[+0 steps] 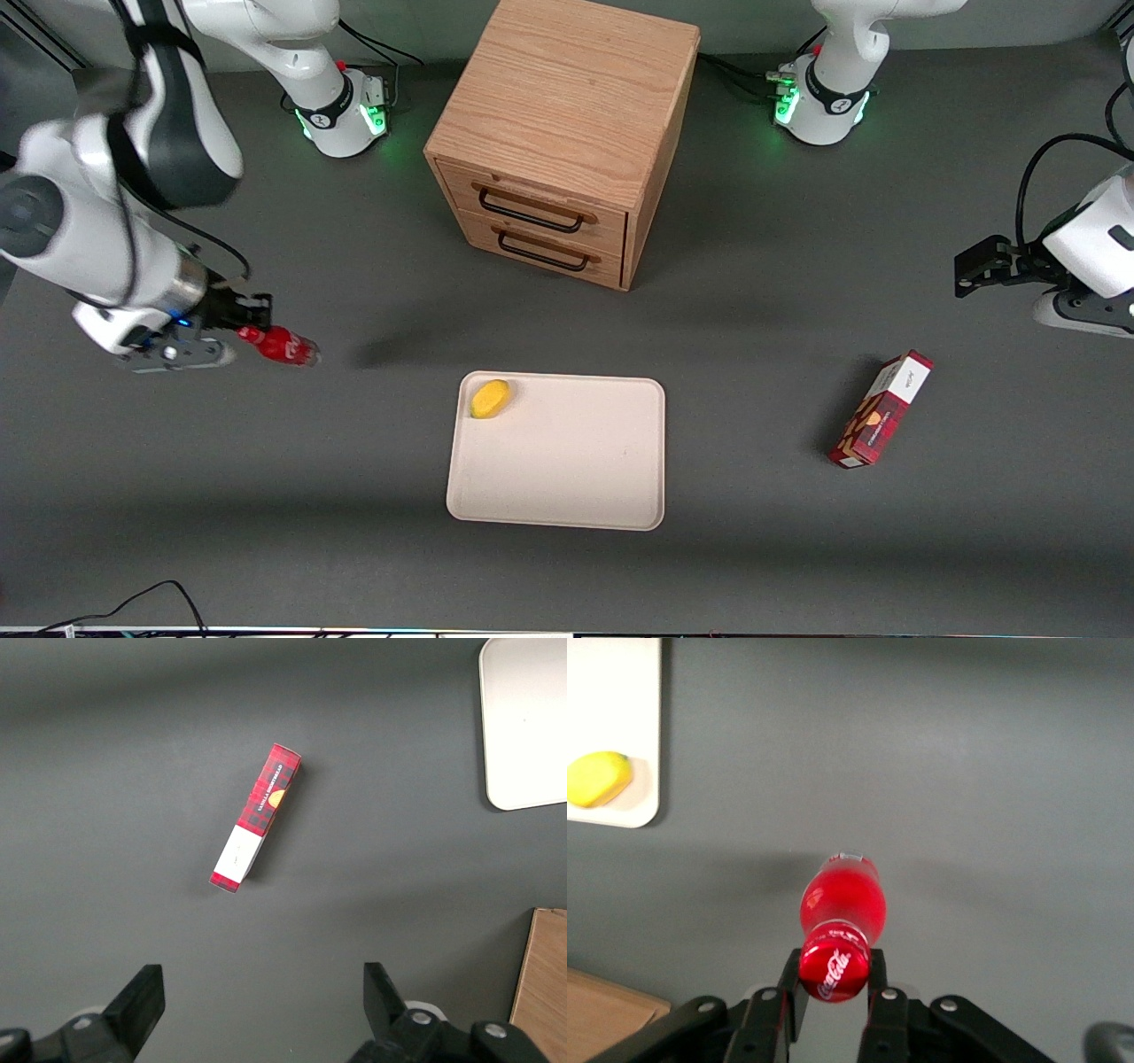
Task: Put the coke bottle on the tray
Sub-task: 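Carry the bottle with the right gripper over the white tray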
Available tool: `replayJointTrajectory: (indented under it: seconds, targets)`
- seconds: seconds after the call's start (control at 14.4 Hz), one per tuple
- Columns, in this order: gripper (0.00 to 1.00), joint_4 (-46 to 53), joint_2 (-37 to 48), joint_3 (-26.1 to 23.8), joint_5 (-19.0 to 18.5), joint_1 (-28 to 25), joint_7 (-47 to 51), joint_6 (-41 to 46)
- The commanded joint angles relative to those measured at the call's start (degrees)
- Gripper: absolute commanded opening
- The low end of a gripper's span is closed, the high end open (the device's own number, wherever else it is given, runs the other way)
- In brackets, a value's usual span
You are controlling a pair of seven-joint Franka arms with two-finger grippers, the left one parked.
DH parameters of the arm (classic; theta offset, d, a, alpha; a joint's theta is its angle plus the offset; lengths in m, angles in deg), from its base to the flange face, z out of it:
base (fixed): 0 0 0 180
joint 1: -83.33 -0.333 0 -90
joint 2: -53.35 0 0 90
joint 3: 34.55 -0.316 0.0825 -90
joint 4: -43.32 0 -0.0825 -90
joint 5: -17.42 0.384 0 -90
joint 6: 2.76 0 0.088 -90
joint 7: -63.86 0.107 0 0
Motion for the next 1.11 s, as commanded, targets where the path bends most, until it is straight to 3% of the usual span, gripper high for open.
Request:
replayJointTrajectory:
  seconds: [0.0, 0.14, 0.49, 0.83, 1.04]
  targets:
    - [0.00, 12.9, -0.4, 0.0, -0.2, 0.4, -2.3, 12.5]
    - [0.00, 18.5, -0.7, 0.2, -0.1, 0.4, -2.4, 17.9]
    - [0.00, 19.9, -3.9, -0.1, -0.1, -0.7, -0.8, 17.7]
    - [0.00, 26.9, -13.5, -0.6, -0.2, -8.1, 9.6, 9.6]
    - [0.00, 29.1, -18.7, -0.6, -0.2, -11.6, 10.7, 2.3]
